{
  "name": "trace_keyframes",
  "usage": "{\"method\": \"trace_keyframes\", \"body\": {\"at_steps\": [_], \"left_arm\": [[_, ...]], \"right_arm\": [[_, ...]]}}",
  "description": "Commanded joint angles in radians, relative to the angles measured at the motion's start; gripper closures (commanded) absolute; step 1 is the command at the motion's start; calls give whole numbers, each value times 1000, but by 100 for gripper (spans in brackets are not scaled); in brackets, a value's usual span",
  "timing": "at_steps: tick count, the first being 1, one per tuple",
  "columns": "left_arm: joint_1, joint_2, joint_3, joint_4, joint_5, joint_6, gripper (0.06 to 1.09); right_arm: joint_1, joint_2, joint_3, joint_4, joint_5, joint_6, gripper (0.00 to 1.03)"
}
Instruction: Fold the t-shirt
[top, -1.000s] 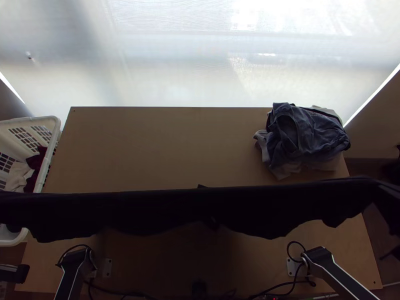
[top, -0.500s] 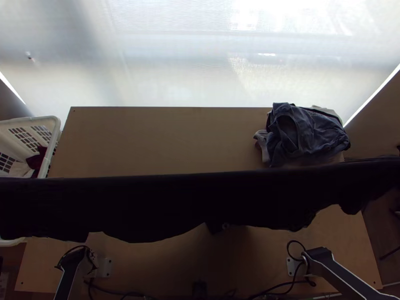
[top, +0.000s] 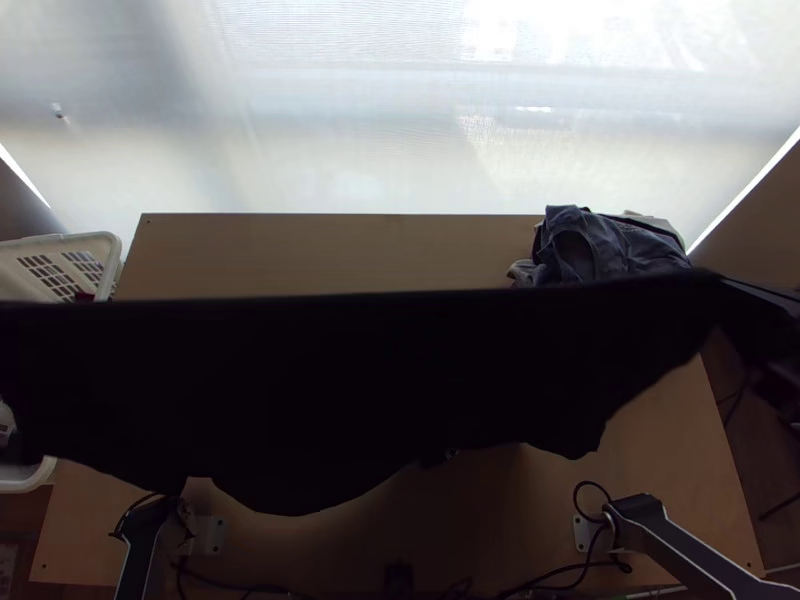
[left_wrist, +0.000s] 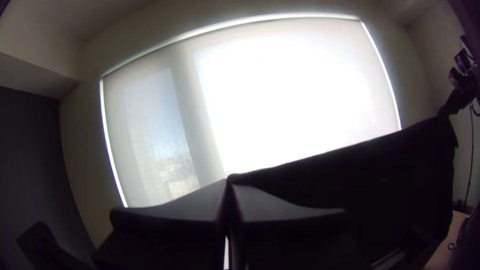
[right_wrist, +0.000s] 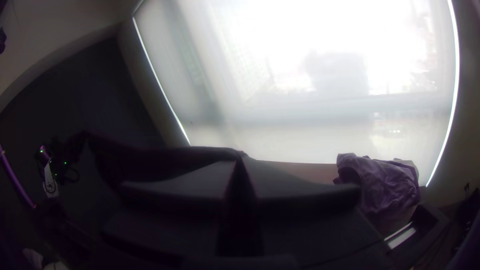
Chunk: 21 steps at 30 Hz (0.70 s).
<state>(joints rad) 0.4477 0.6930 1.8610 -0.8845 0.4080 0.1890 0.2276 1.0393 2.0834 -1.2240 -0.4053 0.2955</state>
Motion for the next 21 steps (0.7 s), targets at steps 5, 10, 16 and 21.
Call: {"method": "trace_keyframes", "body": {"at_steps": [5,10,16,21], "left_arm": [[32,62,-525,460,-11,58,105],[-1,169,-694,659,-38,81,105],[-129,339,-816,851,-153,175,105],[-159,527,-813,983,-189,228,105]], "right_arm": [[76,150,-321,307,3,5,100],[95,291,-476,432,11,-56,100],[84,479,-528,609,103,-113,100],[55,677,-393,663,164,-159,100]]}}
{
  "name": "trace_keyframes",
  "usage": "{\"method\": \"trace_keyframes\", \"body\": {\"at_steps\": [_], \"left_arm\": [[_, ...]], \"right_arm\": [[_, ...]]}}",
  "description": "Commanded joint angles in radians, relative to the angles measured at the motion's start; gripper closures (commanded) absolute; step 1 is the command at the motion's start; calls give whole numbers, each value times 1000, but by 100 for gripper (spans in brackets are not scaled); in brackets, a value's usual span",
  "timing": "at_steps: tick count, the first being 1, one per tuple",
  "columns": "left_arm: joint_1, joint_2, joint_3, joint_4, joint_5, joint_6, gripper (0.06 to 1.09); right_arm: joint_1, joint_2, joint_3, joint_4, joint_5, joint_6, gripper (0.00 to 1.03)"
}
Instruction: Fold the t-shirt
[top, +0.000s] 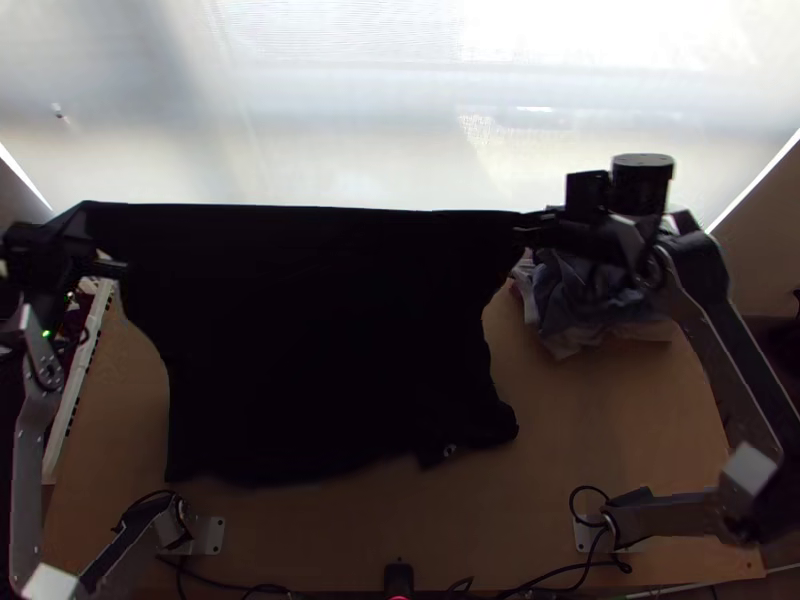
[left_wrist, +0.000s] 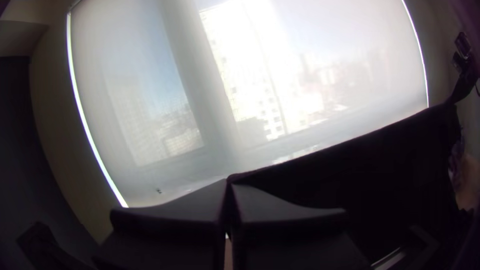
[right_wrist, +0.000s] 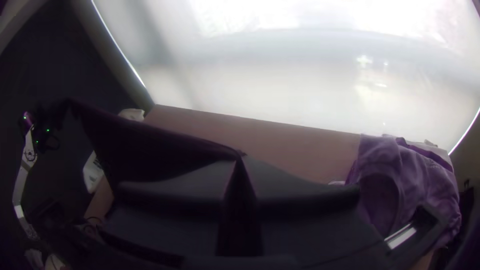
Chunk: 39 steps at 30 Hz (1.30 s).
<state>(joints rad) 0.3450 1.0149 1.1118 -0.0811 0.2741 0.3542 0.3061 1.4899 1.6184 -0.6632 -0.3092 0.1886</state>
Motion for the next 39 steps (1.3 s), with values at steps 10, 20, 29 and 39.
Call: {"method": "trace_keyframes", "body": {"at_steps": [10,20,29,39], "left_arm": [[-129,491,-18,331,-159,166,105],[-159,700,68,362,-217,233,105],[-202,775,-36,379,-271,330,105],[-182,688,-121,353,-314,382,105]], "right_arm": [[-35,472,230,180,200,-126,100],[-45,632,279,241,282,-149,100],[-4,652,179,185,282,-158,100],[10,503,5,185,280,-155,100]]}}
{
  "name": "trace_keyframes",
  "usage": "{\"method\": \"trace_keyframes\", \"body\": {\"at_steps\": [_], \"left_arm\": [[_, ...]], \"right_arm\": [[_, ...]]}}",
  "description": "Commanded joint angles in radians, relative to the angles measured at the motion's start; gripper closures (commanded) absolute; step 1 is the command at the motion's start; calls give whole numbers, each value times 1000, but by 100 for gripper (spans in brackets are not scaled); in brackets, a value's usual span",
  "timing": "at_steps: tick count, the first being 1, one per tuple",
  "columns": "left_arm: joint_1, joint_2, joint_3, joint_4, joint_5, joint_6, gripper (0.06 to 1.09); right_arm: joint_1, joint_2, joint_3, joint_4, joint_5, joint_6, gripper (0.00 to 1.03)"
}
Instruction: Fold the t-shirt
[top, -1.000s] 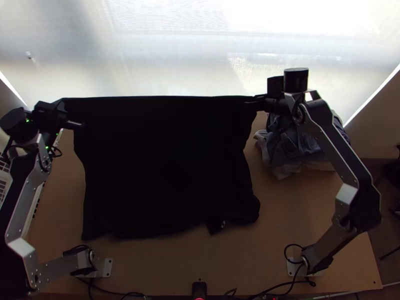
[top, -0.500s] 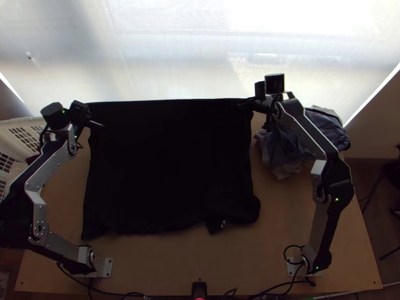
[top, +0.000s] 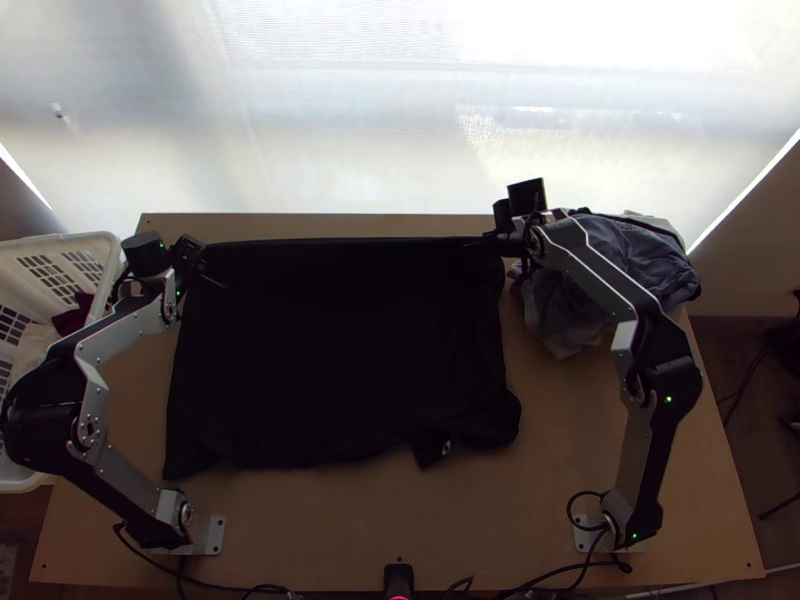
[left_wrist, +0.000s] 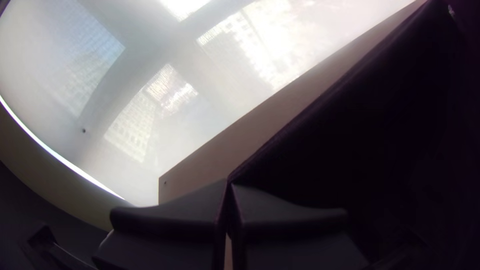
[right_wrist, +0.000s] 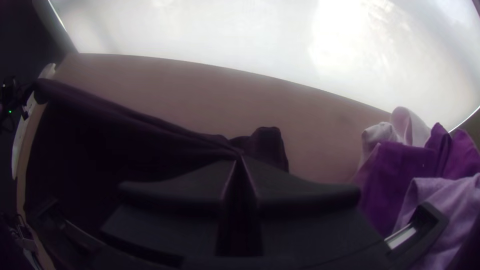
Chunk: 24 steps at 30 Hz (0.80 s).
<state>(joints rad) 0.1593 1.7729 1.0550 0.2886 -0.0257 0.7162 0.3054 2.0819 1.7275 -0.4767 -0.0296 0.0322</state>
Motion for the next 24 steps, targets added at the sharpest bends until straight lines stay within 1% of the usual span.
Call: {"method": "trace_keyframes", "body": {"at_steps": [1,5,8,16,24], "left_arm": [[0,-96,-82,-25,-14,20,105],[-12,-168,-181,-19,-14,51,105],[-10,-217,-228,-17,-13,51,105],[-3,-357,-366,-22,-6,80,105],[2,-398,-412,-31,-3,92,105]], "right_arm": [[11,-108,-121,-2,0,2,100],[14,-157,-198,-2,0,-3,100],[14,-195,-256,-2,-1,3,100],[55,-310,-385,-2,-3,3,100],[115,-356,-447,-2,-3,5,100]]}}
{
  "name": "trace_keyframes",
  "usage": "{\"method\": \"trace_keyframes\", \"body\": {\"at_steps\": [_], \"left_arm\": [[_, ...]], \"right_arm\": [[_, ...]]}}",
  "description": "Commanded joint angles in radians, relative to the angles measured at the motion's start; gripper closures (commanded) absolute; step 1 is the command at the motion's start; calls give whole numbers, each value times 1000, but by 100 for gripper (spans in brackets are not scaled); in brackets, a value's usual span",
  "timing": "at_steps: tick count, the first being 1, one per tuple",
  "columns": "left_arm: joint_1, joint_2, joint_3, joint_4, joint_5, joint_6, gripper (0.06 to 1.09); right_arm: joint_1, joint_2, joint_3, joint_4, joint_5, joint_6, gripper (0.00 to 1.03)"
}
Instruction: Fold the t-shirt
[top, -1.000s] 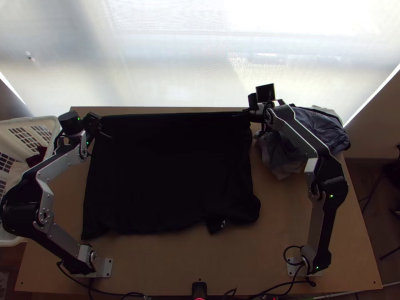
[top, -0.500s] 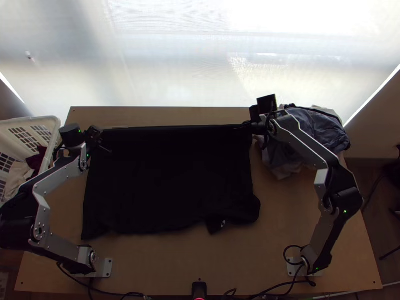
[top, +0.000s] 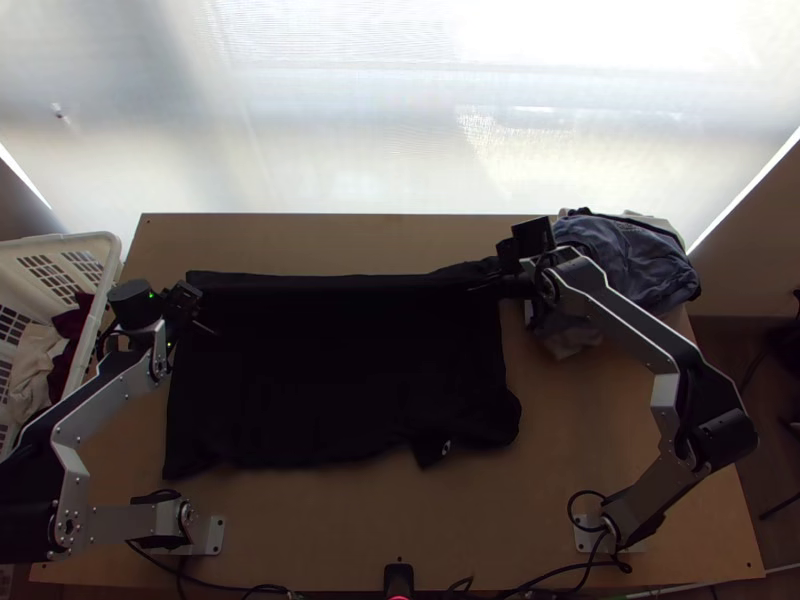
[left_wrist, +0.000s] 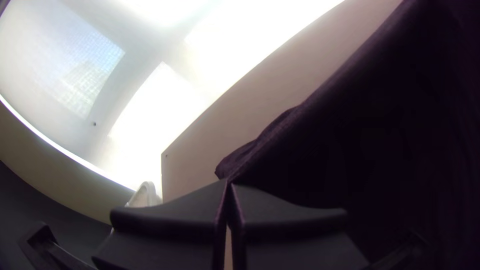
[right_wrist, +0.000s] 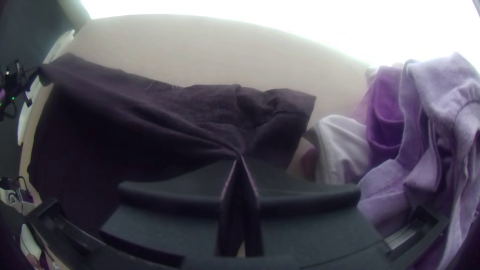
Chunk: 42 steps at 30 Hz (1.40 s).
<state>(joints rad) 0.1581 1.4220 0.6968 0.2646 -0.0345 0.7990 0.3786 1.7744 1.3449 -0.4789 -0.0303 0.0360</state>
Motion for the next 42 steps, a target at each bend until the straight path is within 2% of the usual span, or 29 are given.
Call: {"method": "trace_keyframes", "body": {"at_steps": [1,12,24,28,30,32,34,37,39,42], "left_arm": [[3,-48,-60,-7,5,9,105],[1,-84,-95,-87,8,9,105],[-6,-92,-140,-97,13,19,105],[-12,-64,-151,-93,12,20,90],[-12,-51,-155,-94,12,25,70],[-11,-46,-158,-97,10,35,50],[-8,-48,-161,-99,10,37,40],[-8,-54,-161,-125,10,39,17],[-3,-63,-161,-136,7,39,12],[15,-89,-161,-151,7,45,12]], "right_arm": [[46,-50,-73,0,-2,2,100],[42,-87,-153,0,0,2,100],[46,-99,-208,0,0,8,100],[46,-93,-214,0,0,7,100],[46,-93,-219,0,0,7,100],[45,-93,-225,0,-2,7,92],[45,-96,-228,-10,-2,5,86],[46,-98,-230,-46,-13,7,73],[52,-99,-230,-76,-29,7,60],[75,-98,-228,-139,-48,5,23]]}}
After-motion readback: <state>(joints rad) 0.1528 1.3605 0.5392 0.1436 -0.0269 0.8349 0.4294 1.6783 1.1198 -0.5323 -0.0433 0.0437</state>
